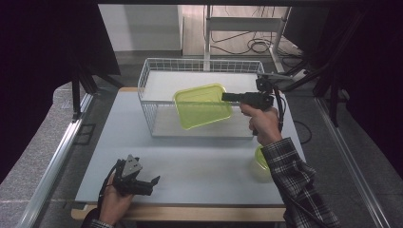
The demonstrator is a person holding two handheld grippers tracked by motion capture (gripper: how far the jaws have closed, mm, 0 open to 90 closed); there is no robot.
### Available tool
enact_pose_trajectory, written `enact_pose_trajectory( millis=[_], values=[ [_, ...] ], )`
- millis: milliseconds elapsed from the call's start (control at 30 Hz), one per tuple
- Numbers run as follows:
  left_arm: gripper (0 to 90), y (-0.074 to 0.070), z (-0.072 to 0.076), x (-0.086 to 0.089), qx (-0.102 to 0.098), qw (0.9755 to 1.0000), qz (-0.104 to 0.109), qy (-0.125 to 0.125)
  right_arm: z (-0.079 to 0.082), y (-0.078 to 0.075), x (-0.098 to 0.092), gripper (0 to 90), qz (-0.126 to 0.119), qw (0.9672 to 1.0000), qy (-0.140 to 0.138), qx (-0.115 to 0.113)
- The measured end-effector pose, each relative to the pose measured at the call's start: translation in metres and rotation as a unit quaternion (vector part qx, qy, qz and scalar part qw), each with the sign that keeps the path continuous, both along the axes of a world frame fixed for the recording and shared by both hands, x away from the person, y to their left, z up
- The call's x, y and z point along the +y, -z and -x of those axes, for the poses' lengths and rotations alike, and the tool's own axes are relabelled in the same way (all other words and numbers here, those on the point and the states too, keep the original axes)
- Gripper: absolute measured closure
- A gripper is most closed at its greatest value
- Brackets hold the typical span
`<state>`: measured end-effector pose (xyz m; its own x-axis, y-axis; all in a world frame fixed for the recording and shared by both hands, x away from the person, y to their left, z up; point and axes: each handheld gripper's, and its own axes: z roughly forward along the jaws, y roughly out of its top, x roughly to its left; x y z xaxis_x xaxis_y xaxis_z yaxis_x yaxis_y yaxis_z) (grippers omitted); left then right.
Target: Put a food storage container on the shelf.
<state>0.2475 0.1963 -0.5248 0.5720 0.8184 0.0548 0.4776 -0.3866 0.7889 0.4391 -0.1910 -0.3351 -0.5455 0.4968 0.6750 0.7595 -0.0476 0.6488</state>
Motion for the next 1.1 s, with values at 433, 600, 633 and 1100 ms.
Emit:
enact_pose_trajectory(
  millis=[433,600,633,1100],
  values=[
    [0.0,0.000,0.000,0.001,0.001,1.0000,0.001,-0.001,-0.022,-0.015,0.005,79.9,-0.001,0.9991,0.039,-0.014],
    [0.0,0.000,0.000,0.001,0.001,1.0000,0.002,-0.001,-0.031,-0.020,0.011,79.8,0.001,0.9983,0.055,-0.020],
    [0.0,0.000,0.000,0.001,0.002,1.0000,0.003,-0.001,-0.031,-0.020,0.011,79.8,0.001,0.9983,0.055,-0.020],
    [0.0,0.001,-0.001,0.000,0.004,1.0000,0.002,0.002,-0.050,-0.024,0.019,79.8,0.028,0.9928,0.109,-0.041]
  ],
)
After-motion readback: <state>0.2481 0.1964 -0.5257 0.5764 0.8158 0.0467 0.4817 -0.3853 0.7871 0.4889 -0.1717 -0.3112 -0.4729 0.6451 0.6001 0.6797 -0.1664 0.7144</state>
